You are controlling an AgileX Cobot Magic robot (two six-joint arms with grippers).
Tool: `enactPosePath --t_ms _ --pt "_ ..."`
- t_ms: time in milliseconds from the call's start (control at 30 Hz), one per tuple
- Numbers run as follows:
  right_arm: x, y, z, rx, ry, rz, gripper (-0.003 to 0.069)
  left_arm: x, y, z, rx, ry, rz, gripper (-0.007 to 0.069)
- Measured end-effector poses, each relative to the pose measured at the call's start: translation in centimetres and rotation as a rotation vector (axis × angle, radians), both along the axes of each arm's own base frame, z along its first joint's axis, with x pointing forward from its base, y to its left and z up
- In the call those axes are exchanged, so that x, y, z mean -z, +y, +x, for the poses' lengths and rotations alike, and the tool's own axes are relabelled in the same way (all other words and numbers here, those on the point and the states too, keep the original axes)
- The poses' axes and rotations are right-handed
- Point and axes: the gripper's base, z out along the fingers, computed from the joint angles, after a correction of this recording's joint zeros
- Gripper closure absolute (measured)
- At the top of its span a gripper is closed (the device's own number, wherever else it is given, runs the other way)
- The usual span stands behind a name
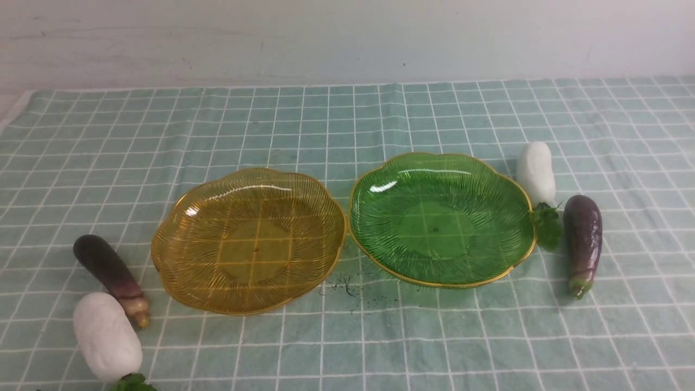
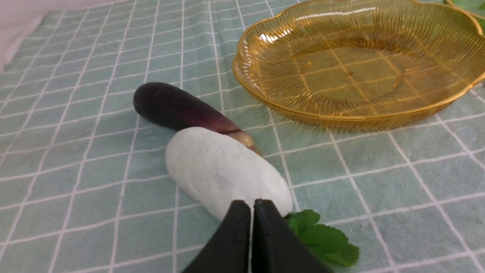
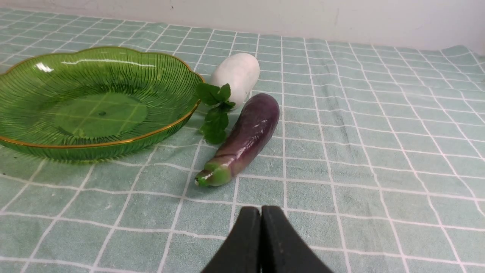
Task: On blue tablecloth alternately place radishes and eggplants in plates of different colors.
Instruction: 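Pick up the white radish and place it in the left plate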
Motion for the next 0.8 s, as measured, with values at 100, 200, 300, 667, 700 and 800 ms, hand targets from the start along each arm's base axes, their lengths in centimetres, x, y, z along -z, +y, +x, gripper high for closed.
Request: enactPosePath --t_ms 100,200,300,667,700,800 --pt "0.0 0.0 0.0 0.000 0.000 0.000 0.0673 0.0 0.1 0.0 -0.002 -0.005 0.031 0.0632" --pt "0.0 0.0 0.0 0.000 0.000 0.000 0.0673 -0.4 0.0 0.1 -0.004 -0.051 -0.022 0.0632" --pt "0.0 0.0 0.0 0.000 0.000 0.000 0.0673 -1.2 -0.3 0.3 -0.013 -0.127 -0.188 0.0632" --pt "0.0 0.0 0.0 0.001 -0.004 0.002 0.0673 -3.7 -0.2 0.4 -0.033 -0.368 -0.558 0.0632" --pt "-0.1 0.0 0.0 0.002 -0.009 0.021 0.0673 -4.3 -0.1 0.3 -0.034 -0.443 -0.587 0.0632" --pt "-0.3 0.2 0.1 0.010 -0.042 0.194 0.0673 -5.9 0.3 0.0 -0.032 -0.567 -0.653 0.0632"
